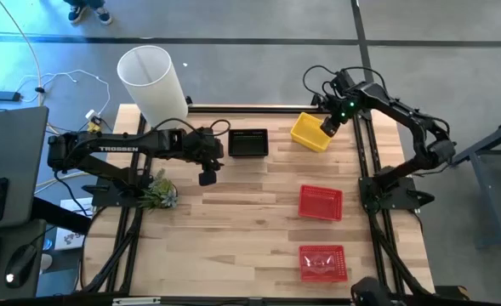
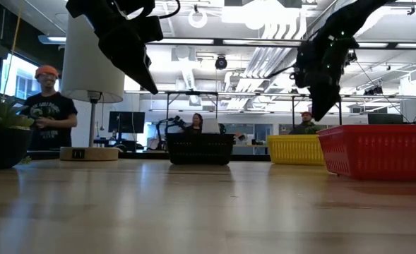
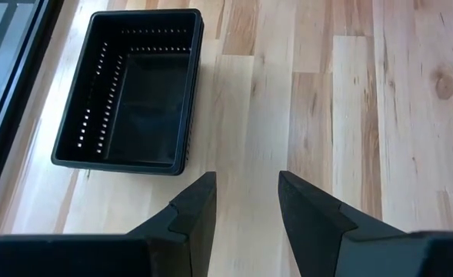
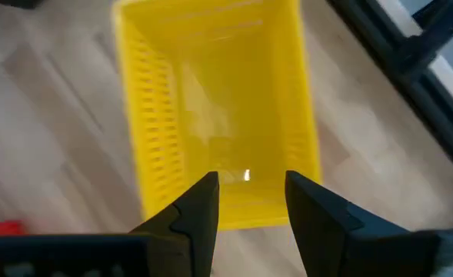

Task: Stack baskets by color
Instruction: Stack the bottom red bin on top of the top red bin

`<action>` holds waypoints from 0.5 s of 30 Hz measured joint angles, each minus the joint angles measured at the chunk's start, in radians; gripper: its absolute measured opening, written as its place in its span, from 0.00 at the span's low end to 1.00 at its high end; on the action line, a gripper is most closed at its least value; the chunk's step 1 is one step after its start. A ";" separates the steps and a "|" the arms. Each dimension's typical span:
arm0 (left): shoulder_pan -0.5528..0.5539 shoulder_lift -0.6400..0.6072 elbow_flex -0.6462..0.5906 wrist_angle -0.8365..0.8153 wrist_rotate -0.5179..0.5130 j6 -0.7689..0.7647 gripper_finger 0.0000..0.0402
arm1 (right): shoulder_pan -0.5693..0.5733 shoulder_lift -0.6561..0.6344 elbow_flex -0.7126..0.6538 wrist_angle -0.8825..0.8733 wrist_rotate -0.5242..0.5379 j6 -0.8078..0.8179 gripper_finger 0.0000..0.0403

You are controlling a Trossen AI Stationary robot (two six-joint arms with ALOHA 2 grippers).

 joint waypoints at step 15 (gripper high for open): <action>0.000 0.000 0.000 -0.003 0.000 -0.052 0.32 | 0.346 -0.138 0.001 -0.125 0.004 0.231 0.34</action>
